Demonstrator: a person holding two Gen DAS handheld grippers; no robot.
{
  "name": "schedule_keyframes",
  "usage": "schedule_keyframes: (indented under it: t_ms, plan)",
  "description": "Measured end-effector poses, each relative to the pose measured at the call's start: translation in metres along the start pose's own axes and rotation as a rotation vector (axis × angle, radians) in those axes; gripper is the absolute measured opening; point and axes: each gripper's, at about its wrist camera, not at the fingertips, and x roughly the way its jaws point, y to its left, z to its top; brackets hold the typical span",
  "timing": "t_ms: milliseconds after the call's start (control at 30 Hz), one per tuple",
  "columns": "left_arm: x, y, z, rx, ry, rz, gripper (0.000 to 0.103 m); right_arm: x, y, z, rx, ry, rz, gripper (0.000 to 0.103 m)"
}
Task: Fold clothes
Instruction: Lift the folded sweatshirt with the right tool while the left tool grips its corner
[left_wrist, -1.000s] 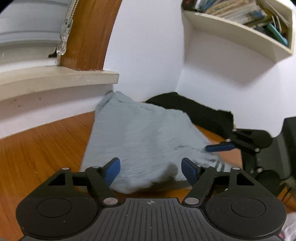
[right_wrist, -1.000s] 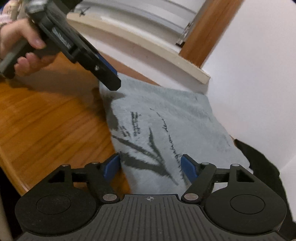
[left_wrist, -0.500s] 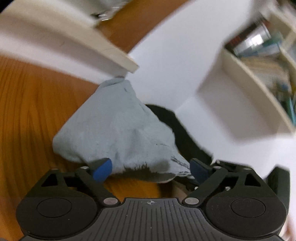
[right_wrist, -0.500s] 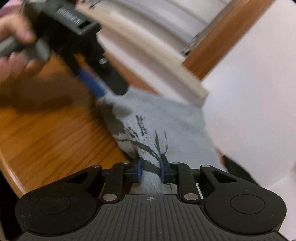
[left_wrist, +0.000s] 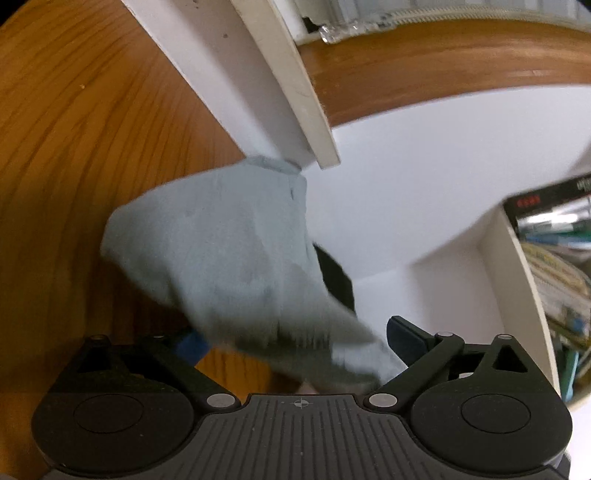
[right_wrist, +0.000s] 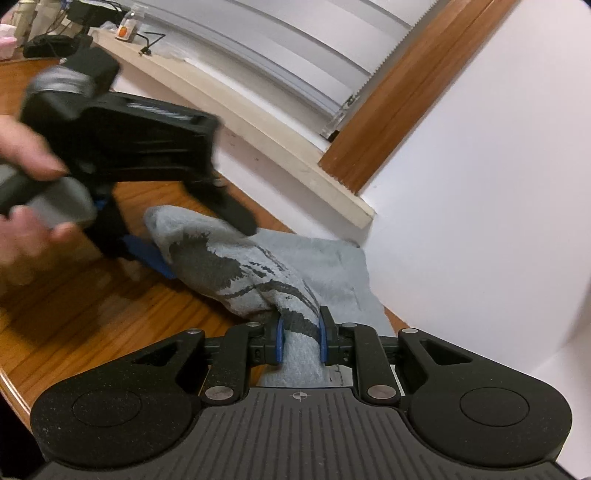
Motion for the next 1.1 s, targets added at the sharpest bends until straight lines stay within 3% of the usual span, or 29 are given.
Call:
schedule_keyframes:
  t_ms: [200,267,333,467,700,900,1100]
  plan:
    - [0.014,-0.001,0.003,-0.007,-0.044,0.024,0.094,-0.006,0.004,-0.006,-0.014,-0.011,0.012,0.018]
    - [0.014,0.002,0.004,-0.015,-0.087,0.044,0.067,-0.008,0.005,-0.006,-0.022,-0.021,0.013,0.018]
    - [0.012,0.007,0.006,-0.019,-0.122,0.038,0.049,-0.014,0.007,-0.004,-0.032,-0.042,0.010,0.018]
    - [0.002,0.013,0.015,-0.026,-0.158,-0.027,0.023,-0.024,0.011,0.000,-0.053,-0.084,0.003,0.017]
    - [-0.029,-0.025,0.032,0.053,-0.193,-0.044,0.019,-0.047,0.005,0.033,-0.034,-0.158,0.049,0.016]
    - [-0.090,-0.098,0.053,0.193,-0.222,-0.040,0.019,-0.088,-0.009,0.073,0.036,-0.271,0.128,0.016]
    - [-0.162,-0.179,0.060,0.351,-0.240,-0.061,0.019,-0.140,-0.029,0.102,0.145,-0.451,0.264,0.016]
